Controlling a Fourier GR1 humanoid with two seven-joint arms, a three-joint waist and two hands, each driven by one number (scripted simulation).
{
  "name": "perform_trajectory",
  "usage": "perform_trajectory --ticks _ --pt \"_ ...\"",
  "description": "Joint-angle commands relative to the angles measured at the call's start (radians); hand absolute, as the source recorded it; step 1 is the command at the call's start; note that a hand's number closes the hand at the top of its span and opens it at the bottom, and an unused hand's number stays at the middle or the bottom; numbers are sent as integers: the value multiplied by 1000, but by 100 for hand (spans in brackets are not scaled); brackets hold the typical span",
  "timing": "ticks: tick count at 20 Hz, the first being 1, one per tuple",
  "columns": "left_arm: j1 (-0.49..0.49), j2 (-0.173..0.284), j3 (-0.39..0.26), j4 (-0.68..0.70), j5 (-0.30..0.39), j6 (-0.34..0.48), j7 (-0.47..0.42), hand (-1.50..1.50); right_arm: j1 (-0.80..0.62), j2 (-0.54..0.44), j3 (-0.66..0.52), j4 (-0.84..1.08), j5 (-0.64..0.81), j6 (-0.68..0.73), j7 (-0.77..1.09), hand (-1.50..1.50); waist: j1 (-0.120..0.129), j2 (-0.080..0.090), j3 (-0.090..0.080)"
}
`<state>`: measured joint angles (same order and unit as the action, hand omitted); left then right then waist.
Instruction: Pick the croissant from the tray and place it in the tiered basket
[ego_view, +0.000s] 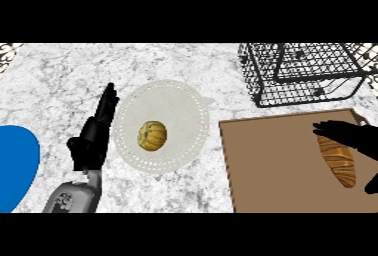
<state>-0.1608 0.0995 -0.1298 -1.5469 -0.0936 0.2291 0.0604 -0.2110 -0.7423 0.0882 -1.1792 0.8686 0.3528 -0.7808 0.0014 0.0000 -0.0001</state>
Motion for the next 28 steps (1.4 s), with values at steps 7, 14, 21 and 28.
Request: perform_trajectory --ticks 7,14,21,28 --pt "-50 6 48 2 0 -25 34 0 -32 94 -29 51 70 -204 -95 150 1 1 0" --pt "7 3 42 13 -3 -38 -22 0 -61 232 -17 2 178 -209 248 150 -2 -2 -2" --pt "8 -13 12 7 -28 -24 1 0 -105 388 47 -102 394 -15 834 150 -5 -13 -8" --pt "6 -13 31 10 -28 -13 -4 0 -205 592 83 -406 503 179 1251 150 -16 -11 -3"
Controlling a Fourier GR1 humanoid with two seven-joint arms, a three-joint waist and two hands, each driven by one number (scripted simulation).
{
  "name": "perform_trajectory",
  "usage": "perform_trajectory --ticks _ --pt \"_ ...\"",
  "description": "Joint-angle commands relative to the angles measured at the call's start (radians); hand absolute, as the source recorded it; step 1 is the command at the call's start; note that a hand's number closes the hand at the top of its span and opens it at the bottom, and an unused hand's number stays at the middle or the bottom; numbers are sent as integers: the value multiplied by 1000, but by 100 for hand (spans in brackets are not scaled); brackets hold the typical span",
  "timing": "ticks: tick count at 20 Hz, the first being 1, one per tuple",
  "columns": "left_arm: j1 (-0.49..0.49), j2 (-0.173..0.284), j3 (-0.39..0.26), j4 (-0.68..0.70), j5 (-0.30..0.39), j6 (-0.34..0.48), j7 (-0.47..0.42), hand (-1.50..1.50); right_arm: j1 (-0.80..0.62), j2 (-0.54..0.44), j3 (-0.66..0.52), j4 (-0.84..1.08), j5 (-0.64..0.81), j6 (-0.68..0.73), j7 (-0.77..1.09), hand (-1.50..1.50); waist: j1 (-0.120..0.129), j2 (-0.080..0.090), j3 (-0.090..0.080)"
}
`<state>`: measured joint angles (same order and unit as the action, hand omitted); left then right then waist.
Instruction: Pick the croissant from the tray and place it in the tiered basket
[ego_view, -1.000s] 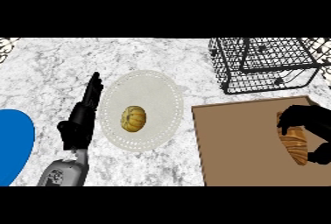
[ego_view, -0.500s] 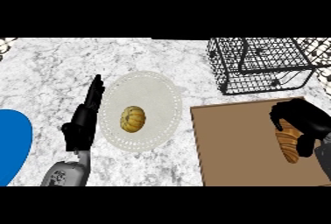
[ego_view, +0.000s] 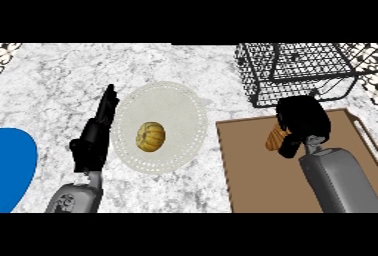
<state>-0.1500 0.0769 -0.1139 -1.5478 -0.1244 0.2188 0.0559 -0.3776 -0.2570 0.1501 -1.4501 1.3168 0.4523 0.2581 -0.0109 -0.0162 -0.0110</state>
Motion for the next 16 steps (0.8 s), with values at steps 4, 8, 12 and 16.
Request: perform_trajectory --ticks 4,8,12,16 --pt "0 -12 -17 -40 -18 13 55 0 -157 125 -37 -315 35 247 303 150 1 4 10" --pt "-13 6 22 30 2 -8 -30 0 -281 151 -93 -472 6 422 379 150 -3 9 9" --pt "41 12 1 -49 -4 -16 5 0 -472 168 -185 -520 -33 611 450 150 11 8 10" --pt "1 8 15 -39 2 -27 17 0 -546 182 -276 -479 -62 601 476 150 11 13 11"
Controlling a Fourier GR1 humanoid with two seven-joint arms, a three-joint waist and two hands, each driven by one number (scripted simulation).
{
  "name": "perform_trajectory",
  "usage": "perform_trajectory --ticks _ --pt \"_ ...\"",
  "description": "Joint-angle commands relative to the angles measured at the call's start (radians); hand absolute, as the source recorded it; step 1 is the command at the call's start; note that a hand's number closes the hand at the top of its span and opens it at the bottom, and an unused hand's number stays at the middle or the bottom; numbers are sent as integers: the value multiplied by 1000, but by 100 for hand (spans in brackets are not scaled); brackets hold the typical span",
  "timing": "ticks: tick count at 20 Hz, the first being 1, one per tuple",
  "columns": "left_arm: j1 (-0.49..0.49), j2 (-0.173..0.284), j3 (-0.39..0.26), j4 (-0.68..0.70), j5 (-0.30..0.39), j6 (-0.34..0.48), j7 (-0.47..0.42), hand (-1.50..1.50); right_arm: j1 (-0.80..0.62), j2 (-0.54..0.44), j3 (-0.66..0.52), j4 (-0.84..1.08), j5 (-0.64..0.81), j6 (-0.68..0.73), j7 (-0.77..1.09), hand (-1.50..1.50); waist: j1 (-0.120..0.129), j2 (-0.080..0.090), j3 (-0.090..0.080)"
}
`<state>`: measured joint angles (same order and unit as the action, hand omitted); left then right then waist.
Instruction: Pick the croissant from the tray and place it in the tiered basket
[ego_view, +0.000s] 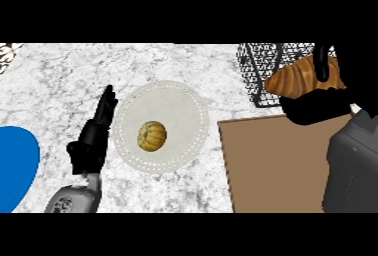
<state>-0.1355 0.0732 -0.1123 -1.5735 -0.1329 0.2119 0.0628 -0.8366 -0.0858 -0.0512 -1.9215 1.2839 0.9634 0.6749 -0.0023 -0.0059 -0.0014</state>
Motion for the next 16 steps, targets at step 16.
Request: perform_trajectory --ticks 16 --pt "-79 -47 3 78 -43 29 -15 0 -260 -153 -211 506 -73 -283 -61 150 9 10 1"
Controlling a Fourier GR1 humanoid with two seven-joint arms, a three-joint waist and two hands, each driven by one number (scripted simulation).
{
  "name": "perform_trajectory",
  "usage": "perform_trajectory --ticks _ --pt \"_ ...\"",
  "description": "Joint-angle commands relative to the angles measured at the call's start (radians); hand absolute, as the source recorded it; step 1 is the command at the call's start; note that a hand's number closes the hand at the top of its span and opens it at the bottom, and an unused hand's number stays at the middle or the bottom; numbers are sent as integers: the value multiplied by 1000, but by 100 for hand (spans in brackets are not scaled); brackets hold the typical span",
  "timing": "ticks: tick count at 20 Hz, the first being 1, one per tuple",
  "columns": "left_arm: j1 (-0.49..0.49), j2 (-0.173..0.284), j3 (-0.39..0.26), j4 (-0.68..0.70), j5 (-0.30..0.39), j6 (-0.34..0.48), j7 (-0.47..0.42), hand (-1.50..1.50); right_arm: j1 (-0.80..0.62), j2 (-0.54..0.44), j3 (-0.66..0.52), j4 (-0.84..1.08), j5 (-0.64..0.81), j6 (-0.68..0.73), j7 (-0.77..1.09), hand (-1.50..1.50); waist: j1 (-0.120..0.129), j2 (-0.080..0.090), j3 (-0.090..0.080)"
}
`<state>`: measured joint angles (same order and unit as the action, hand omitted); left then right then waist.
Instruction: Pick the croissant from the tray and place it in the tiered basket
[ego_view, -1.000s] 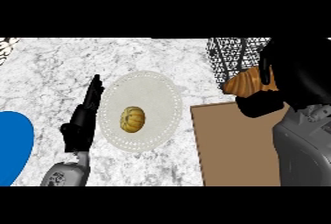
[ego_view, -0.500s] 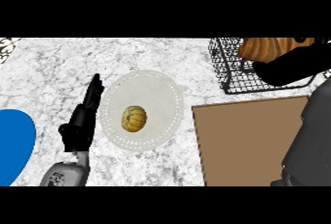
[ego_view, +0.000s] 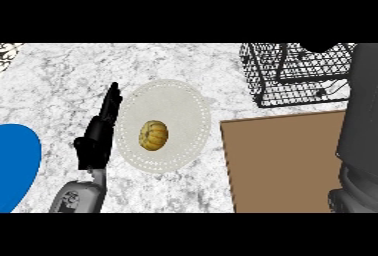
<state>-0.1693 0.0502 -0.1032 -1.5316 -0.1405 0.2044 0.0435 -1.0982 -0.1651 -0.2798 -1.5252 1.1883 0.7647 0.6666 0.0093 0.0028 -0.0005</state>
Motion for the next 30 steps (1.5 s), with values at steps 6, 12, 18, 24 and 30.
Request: perform_trajectory --ticks 6,12,18,24,30 --pt "1 -2 3 -24 -5 -8 23 0 -4 -143 38 297 38 -230 -140 150 4 0 0" --pt "19 -41 -30 -12 -37 19 -2 0 -20 -217 28 441 34 -299 -216 150 -1 -1 0" --pt "1 -19 -9 12 -22 -9 -18 0 -43 -173 -159 624 -77 -462 -177 -150 10 6 1" --pt "27 -6 3 -35 -13 -14 14 0 -25 -181 -263 575 -207 -547 -223 -150 2 -1 1" --pt "28 -9 12 -38 1 -21 9 0 -23 -223 -354 502 -244 -675 -129 -150 -5 -3 1"
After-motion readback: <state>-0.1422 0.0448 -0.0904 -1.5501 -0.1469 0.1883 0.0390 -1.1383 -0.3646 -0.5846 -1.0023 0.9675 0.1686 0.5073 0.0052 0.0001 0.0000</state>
